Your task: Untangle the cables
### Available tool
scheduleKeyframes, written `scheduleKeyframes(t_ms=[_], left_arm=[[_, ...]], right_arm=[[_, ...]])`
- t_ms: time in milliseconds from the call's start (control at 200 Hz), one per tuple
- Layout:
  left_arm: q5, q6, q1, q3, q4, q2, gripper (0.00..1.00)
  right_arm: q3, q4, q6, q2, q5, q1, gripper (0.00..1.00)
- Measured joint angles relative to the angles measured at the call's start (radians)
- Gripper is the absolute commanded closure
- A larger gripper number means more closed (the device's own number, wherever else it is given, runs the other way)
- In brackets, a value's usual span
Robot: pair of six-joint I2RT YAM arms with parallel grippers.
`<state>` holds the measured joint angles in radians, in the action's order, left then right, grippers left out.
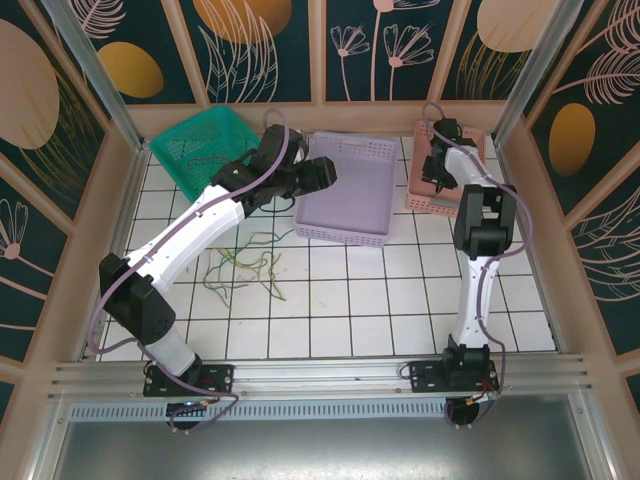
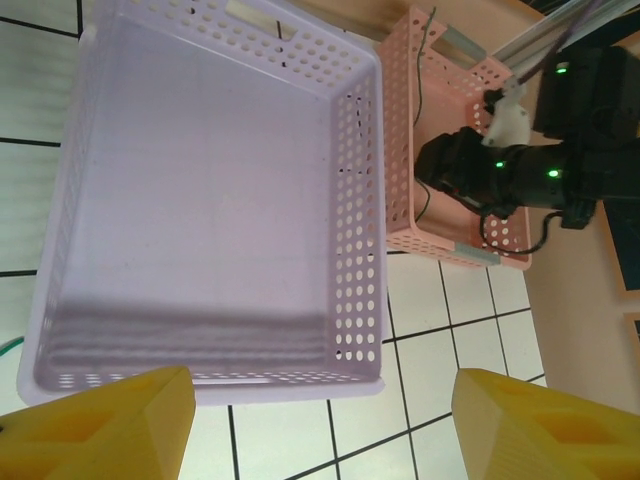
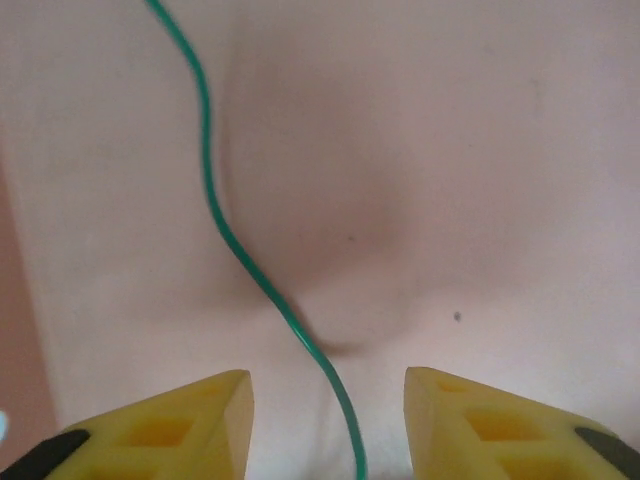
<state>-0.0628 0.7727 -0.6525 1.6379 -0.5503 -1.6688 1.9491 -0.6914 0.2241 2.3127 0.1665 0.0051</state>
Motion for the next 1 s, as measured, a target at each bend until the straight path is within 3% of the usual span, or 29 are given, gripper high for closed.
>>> scheduleKeyframes(t_ms=[335,610,711,846,1001], left_arm=[[0.092,0.03,0.016,-0.052,-0.068,0.045,0.3],[0.11,0.138,0.231,-0.337,-0.111,0.243,0.32],[0.116,0.171,0.307,-0.433,-0.122,0.31,0.32],[0.104,0.208,0.407,-0.573,-0.13,0.372,0.26],[0.09,0.243,0.439,-0.72,-0.143,0.372,0.25]], right_arm=[[-0.043,-0.002,0.109,-0.282,-0.011,-0.028,0.54],[-0.389,0.121,0.243,-0.65,-0.047,0.041,0.62],[-0.518,0.16,0.253,-0.716,-0.068,0.124,0.63],[-0.693,0.233,0.237,-0.772,-0.107,0.326,0.62],[-0.87,0.308,0.217,-0.846,-0.224,0.547,0.6]])
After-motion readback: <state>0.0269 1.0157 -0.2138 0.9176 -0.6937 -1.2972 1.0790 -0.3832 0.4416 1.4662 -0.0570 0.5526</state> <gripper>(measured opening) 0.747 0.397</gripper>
